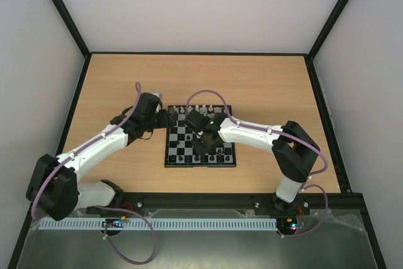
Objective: Set up the chess pieces on the board
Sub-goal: Place the chess piece on the chessboard.
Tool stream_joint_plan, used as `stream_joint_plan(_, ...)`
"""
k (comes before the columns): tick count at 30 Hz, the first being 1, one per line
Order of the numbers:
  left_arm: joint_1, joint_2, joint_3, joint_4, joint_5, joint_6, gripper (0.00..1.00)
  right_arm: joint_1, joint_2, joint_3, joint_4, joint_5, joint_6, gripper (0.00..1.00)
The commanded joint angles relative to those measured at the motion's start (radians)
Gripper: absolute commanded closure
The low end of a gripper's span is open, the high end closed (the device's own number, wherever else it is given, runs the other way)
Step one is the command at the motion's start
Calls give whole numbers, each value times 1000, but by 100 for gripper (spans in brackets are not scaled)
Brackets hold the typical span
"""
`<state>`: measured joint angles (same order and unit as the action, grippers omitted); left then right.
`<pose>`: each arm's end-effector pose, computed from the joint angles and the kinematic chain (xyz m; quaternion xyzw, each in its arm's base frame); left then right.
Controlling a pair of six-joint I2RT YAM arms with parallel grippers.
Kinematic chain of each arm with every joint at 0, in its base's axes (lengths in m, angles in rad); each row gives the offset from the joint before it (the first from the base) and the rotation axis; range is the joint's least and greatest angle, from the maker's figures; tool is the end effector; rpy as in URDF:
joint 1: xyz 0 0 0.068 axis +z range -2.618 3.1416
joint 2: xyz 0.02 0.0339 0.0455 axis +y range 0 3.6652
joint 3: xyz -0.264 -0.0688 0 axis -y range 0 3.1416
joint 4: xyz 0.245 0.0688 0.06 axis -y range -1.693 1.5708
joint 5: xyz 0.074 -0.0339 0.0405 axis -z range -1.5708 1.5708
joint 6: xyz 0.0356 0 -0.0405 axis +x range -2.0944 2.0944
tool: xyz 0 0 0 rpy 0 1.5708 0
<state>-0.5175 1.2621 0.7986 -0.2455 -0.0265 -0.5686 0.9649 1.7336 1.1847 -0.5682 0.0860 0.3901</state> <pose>0.2342 -0.1322 0.2378 -0.0287 0.9081 -0.2055 0.3638 0.2025 0.2868 0.1990 -0.2667 0.9363 0.1082 0.2013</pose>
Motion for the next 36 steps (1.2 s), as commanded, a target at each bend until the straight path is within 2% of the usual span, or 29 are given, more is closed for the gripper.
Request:
stream_joint_plan(1, 4, -32, -20, 0, -1, -8, 1, 13, 8, -18, -44, -8, 16, 98)
stream_joint_plan(32, 4, -42, -30, 2, -4, -9, 1, 16, 69, -9, -28, 37, 14, 94)
stream_joint_plan(36, 4, -42, -29, 0, -4, -7, 1, 18, 67, -1, -39, 41, 13, 85)
